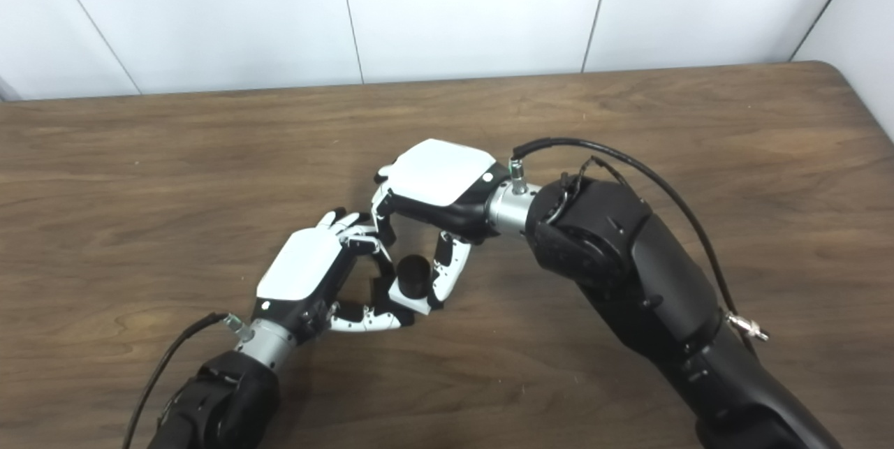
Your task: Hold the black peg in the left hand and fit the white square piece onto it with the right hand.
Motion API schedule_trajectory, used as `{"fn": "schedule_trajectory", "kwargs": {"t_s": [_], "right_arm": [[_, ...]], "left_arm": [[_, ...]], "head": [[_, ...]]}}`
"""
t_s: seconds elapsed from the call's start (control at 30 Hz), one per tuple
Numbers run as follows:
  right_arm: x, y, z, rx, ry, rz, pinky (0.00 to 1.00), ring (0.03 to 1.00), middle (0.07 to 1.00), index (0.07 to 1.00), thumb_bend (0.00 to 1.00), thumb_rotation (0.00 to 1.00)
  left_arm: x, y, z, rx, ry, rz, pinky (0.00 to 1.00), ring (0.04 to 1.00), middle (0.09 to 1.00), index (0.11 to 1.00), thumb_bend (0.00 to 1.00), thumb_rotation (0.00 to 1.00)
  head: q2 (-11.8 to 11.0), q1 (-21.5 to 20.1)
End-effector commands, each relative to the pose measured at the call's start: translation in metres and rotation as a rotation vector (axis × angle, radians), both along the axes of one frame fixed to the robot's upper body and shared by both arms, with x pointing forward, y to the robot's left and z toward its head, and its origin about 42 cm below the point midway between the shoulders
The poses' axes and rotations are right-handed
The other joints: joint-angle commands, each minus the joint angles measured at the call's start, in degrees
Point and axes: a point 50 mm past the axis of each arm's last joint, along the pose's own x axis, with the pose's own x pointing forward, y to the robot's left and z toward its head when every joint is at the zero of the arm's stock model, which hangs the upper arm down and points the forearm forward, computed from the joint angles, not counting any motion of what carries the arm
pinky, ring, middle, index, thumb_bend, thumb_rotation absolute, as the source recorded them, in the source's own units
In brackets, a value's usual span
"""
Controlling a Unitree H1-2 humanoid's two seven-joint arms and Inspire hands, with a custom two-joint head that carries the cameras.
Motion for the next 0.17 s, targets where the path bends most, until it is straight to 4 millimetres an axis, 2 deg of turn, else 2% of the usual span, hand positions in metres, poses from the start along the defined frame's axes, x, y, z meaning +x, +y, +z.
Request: {"fn": "schedule_trajectory", "kwargs": {"t_s": [0.0, 0.13], "right_arm": [[0.0001, 0.0011, 0.0157, 0.028, -0.049, 0.007, 0.93, 0.919, 0.804, 0.608, 1.00, 0.30], [0.0009, -0.0005, 0.0181, 0.030, -0.061, -0.002, 0.93, 0.922, 0.809, 0.615, 1.00, 0.30]], "left_arm": [[-0.0038, -0.0010, -0.0036, 0.025, 0.036, -0.017, 1.00, 0.922, 0.785, 0.487, 0.52, 0.06], [-0.0042, -0.0005, -0.0031, 0.027, 0.033, -0.019, 1.00, 0.918, 0.783, 0.487, 0.52, 0.06]], "head": [[0.21, -0.05], [0.38, -0.07]]}}
